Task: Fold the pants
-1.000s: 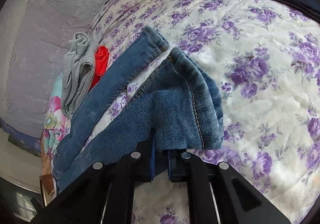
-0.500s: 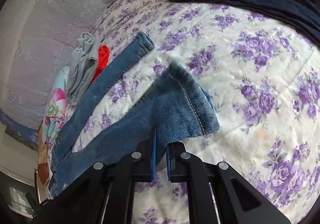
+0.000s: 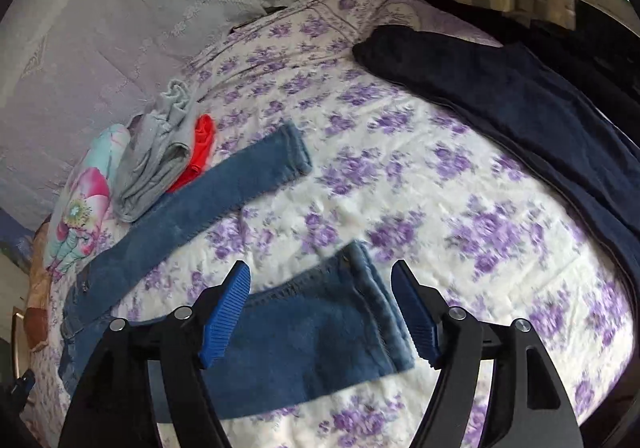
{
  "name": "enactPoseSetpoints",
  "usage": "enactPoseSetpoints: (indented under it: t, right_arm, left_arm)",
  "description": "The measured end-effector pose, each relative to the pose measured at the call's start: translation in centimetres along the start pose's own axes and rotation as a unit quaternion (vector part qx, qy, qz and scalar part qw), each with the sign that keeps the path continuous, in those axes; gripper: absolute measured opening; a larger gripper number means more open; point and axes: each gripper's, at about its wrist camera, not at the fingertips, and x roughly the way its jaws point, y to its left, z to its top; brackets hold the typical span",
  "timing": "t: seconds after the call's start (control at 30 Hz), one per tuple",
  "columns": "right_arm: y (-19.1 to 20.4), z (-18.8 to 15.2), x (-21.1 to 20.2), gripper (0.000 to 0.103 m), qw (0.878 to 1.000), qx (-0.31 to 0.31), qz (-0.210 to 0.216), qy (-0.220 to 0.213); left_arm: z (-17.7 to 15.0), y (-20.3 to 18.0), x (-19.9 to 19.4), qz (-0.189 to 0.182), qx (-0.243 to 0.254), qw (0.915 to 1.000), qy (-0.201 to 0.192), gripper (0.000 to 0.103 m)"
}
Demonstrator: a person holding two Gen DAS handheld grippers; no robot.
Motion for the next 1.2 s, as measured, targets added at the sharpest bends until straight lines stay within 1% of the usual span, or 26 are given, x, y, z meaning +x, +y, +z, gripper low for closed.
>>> enactPoseSetpoints:
  t: [0.07,0.13,0.17,0.2,0.23,0.27,0.3,0.33,0.37,0.4,0.43,0.47,0.53,0.6,0.7,0.77,0.83,0.9,0.97,1.0,1.03,1.07,1.1,1.13,1.17,1.2]
  right_arm:
    - [0.9,3.1,3.8,0.074,0.999,0.004,0.013,0.032]
    - [1.1,5.2,8.0,0.074,0.998,0.015,-0.001,0.063]
    - [1.1,5.7,9.9,0.074,0.997,0.025,-0.004,0.077]
    - [0.8,6.1,11.5,0.074,0.995,0.036,0.005,0.090]
    - [0.6,6.5,13.0,0.073,0.994,0.047,0.013,0.100]
    - [0.5,6.7,14.2,0.073,0.993,0.055,0.015,0.107]
    - [0.5,6.8,15.2,0.071,0.992,0.062,0.017,0.110]
    - [0.5,6.9,16.1,0.063,0.992,0.065,0.023,0.110]
    - [0.6,6.8,16.9,0.054,0.992,0.067,0.024,0.106]
    - [0.7,6.7,17.6,0.019,0.992,0.065,0.022,0.102]
    - [0.8,6.5,18.3,0.009,0.992,0.065,0.025,0.104]
    - [0.9,6.4,18.3,0.009,0.993,0.068,0.020,0.099]
    - [1.3,6.3,17.0,0.008,0.995,0.053,0.009,0.085]
    - [1.4,6.3,14.5,0.008,0.996,0.048,0.008,0.073]
    - [0.9,5.9,11.7,0.008,0.997,0.041,-0.003,0.064]
    - [-0.1,5.1,12.4,0.008,0.995,0.051,-0.008,0.082]
    - [-1.0,4.2,15.3,0.011,0.992,0.054,-0.027,0.114]
    - [-0.9,3.9,15.8,0.012,0.994,0.043,-0.029,0.100]
    - [-0.2,4.0,15.3,0.022,0.992,0.033,-0.042,0.115]
    - [0.2,4.0,14.8,0.042,0.991,0.028,-0.047,0.122]
    - [0.6,4.0,14.0,0.058,0.990,0.023,-0.056,0.125]
    - [0.8,3.9,12.9,0.060,0.990,0.014,-0.073,0.119]
    - [1.1,3.7,11.6,0.062,0.990,0.003,-0.092,0.109]
    - [1.3,3.3,10.1,0.065,0.990,-0.007,-0.102,0.095]
    - [1.3,2.8,8.6,0.068,0.991,-0.011,-0.103,0.080]
    - [1.3,2.2,7.0,0.073,0.993,-0.010,-0.096,0.066]
  left_arm:
    - [3.0,-1.8,3.4,-0.023,0.028,0.9991,0.022,0.049]
    - [5.2,-3.3,7.9,-0.021,0.045,0.9968,0.063,0.048]
    - [5.8,-4.0,10.0,-0.013,0.053,0.9953,0.080,0.046]
    - [6.2,-4.5,11.9,-0.002,0.057,0.9941,0.093,0.038]
    - [6.6,-4.9,13.8,0.008,0.065,0.9920,0.108,0.033]
    - [6.9,-5.2,15.5,0.023,0.072,0.9898,0.121,0.022]
    - [7.1,-5.2,16.8,0.033,0.070,0.9883,0.131,0.018]
    - [7.3,-5.3,17.8,0.038,0.073,0.9868,0.139,0.017]
    - [7.6,-5.5,18.6,0.046,0.078,0.9857,0.142,0.013]
    - [7.7,-5.6,19.4,0.061,0.081,0.9838,0.147,0.012]
    - [7.8,-5.6,20.4,0.069,0.085,0.9806,0.162,0.012]
    - [7.7,-5.5,21.2,0.072,0.081,0.9789,0.173,0.012]
    - [7.6,-5.5,21.1,0.077,0.079,0.9792,0.170,0.012]
    - [7.2,-5.7,20.2,0.081,0.091,0.9799,0.158,0.011]
    - [6.7,-5.3,19.7,0.063,0.095,0.9815,0.154,0.012]
    - [6.7,-5.1,20.2,0.057,0.089,0.9820,0.156,0.012]
    - [6.8,-5.4,21.0,0.067,0.092,0.9805,0.160,0.012]
    - [6.9,-6.7,21.5,0.091,0.119,0.9757,0.160,0.010]
    - [6.8,-7.6,21.2,0.110,0.155,0.9686,0.161,0.010]
    - [6.8,-7.7,20.8,0.108,0.171,0.9659,0.162,0.011]
    - [7.0,-7.5,20.1,0.095,0.178,0.9649,0.168,0.014]
    - [7.5,-7.1,19.2,0.080,0.178,0.9655,0.172,0.022]
    - [8.0,-6.6,18.1,0.070,0.177,0.9671,0.169,0.039]
    - [8.9,-5.8,17.0,0.074,0.175,0.9695,0.154,0.051]
    - [10.0,-5.1,15.7,0.091,0.170,0.9731,0.126,0.073]
    - [11.1,-4.4,14.5,0.110,0.162,0.9764,0.092,0.082]
